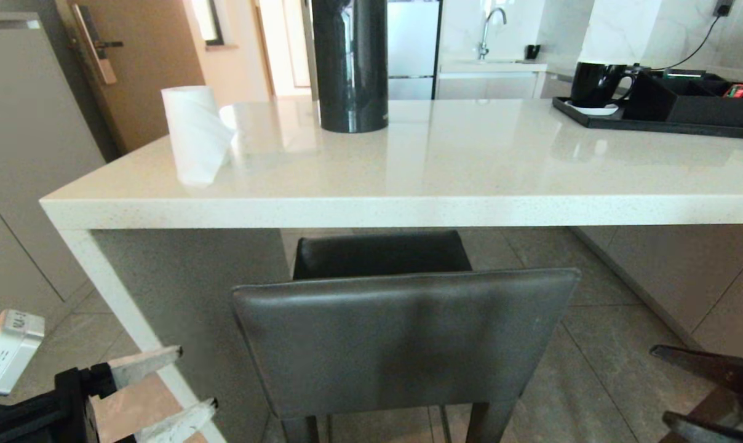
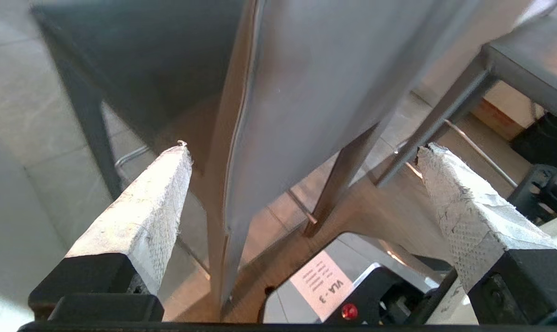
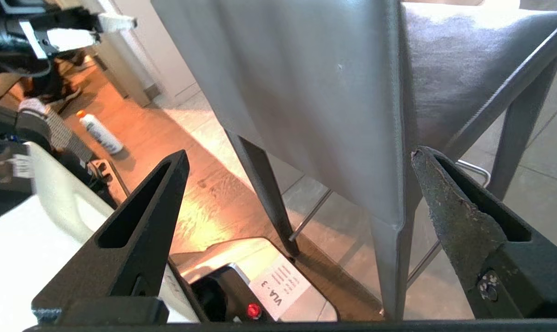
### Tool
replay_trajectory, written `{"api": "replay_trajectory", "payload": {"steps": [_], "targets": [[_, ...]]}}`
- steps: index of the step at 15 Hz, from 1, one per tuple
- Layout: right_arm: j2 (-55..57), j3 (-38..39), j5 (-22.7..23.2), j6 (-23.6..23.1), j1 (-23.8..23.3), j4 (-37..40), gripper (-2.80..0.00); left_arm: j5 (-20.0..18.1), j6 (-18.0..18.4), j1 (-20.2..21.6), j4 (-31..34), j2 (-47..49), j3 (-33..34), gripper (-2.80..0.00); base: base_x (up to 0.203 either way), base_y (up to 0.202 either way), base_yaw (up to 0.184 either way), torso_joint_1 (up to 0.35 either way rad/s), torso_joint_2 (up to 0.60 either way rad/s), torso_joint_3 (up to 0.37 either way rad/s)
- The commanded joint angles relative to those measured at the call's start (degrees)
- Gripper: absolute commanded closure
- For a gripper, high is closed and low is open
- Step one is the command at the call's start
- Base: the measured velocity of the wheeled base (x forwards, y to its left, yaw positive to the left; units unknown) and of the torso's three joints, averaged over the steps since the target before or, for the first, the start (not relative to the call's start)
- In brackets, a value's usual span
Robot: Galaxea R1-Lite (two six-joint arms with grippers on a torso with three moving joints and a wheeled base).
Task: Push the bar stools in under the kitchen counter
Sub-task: Pull the gray chair out from under the dining table
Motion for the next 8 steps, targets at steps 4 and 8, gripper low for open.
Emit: {"api": "replay_trajectory", "payload": {"steps": [4, 8], "targets": [[14.90, -3.19, 1.10, -0.98, 1.43, -9.64, -2.80, -1.30, -0.04, -1.88, -8.16, 9.71, -0.49, -2.80, 0.000, 0.000, 0.000, 0.000, 0.00, 0.000], [22.07, -4.89, 0.74, -1.13, 7.37, -16.71, -2.80, -1.39, -0.02, -3.12, -8.58, 12.52, -2.13, -2.80, 0.000, 0.000, 0.000, 0.000, 0.00, 0.000]]}}
